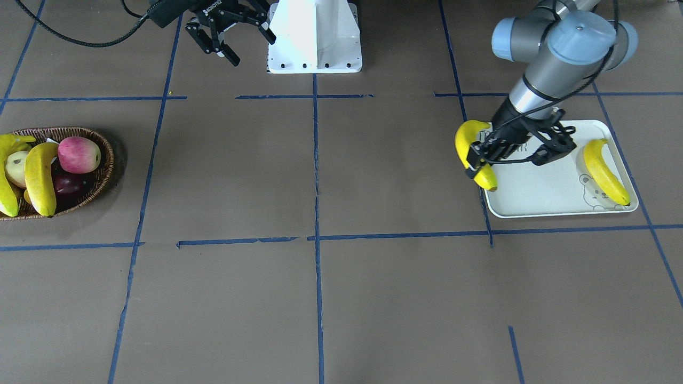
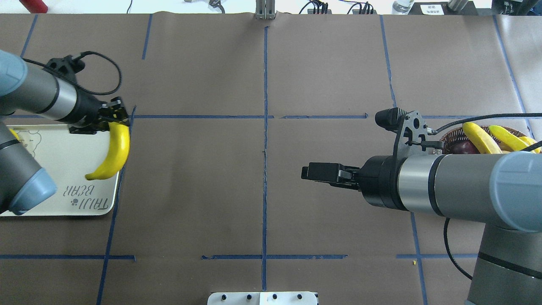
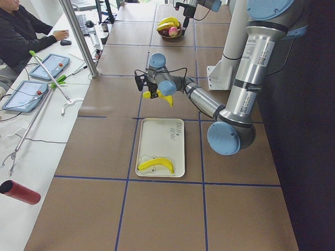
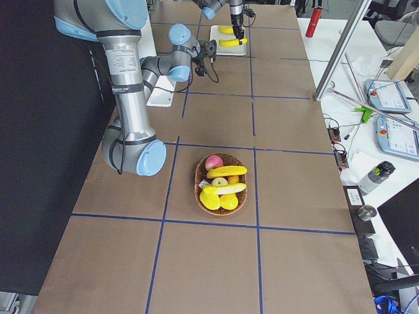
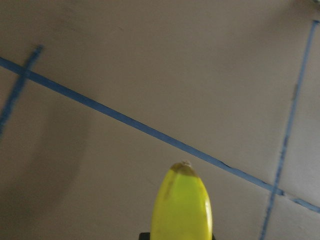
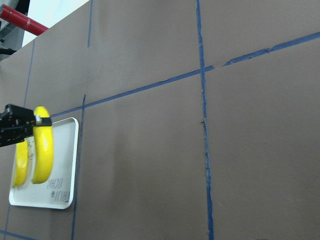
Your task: Transfer all bananas from basket to plate
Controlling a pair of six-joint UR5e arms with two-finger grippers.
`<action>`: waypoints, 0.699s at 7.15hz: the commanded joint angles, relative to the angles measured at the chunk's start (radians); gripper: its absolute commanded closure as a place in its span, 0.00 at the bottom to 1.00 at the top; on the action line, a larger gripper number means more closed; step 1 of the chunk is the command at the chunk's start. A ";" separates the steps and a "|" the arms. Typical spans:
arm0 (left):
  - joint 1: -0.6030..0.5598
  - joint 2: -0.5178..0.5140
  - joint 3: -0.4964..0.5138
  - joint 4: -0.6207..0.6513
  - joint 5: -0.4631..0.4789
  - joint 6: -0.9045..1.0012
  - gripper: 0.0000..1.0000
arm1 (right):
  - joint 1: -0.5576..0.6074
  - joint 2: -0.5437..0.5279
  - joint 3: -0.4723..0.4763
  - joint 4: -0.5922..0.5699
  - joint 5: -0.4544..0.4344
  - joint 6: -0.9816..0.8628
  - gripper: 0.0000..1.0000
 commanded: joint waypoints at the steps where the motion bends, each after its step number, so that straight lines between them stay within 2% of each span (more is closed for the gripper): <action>1: -0.076 0.161 0.040 -0.007 -0.002 0.109 1.00 | 0.020 -0.008 -0.003 -0.057 -0.003 -0.014 0.00; 3: -0.104 0.176 0.102 -0.010 0.027 0.101 1.00 | 0.025 -0.012 -0.013 -0.065 -0.006 -0.031 0.00; 4: -0.101 0.168 0.151 -0.042 0.106 0.100 1.00 | 0.035 -0.024 -0.013 -0.063 -0.003 -0.032 0.00; 5: -0.101 0.169 0.171 -0.071 0.126 0.103 1.00 | 0.048 -0.017 -0.007 -0.065 0.003 -0.032 0.00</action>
